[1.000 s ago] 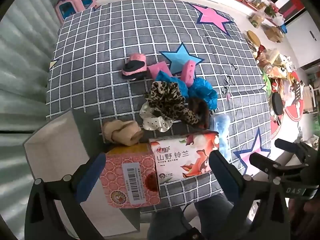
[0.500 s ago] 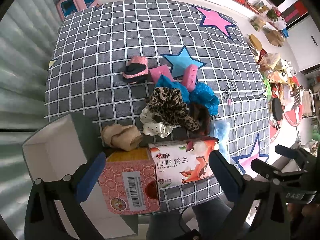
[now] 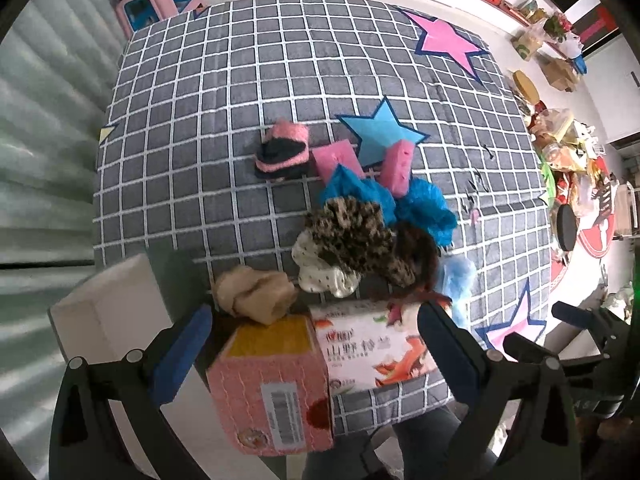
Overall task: Organize soft objects
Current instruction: 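Move left gripper toward black pink-cuffed sock while right gripper approaches pink foam block, then close left gripper on the black sock while right gripper grasps the pink foam block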
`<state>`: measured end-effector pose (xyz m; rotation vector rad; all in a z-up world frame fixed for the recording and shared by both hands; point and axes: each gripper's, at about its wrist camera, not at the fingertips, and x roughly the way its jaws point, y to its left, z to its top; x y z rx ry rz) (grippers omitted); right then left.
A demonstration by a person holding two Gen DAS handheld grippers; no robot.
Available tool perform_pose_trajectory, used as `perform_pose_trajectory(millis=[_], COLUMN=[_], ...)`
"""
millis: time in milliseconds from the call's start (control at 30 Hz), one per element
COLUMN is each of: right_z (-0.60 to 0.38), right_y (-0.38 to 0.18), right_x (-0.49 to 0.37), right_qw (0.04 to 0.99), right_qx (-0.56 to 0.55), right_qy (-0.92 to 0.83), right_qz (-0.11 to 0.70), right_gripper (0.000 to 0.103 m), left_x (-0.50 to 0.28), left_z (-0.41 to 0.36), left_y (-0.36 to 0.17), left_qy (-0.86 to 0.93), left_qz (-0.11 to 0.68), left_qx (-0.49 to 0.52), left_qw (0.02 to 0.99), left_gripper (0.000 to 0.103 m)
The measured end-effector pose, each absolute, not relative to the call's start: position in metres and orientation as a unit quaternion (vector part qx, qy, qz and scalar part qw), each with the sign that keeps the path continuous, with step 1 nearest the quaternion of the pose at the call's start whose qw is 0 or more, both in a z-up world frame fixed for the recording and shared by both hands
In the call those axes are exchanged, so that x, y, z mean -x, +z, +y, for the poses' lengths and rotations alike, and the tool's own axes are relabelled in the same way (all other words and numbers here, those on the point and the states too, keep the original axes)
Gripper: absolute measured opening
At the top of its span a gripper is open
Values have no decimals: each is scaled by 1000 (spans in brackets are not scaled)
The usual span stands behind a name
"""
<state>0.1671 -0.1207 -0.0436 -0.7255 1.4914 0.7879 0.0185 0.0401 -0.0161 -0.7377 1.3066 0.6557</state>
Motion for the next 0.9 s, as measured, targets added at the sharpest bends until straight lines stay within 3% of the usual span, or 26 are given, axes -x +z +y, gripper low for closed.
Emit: perform_pose_trajectory(millis=[900], right_z=[-36], right_y=[-82], right_x=[-226], right_qw=[588], right_qx=[333], right_qy=[350], right_qz=[649], right_gripper=[103], left_x=[-60], left_z=[128], left_y=[-65], left_qy=[335], left_qz=[627], left_qx=[315], left_qw=[628], left_gripper=[103])
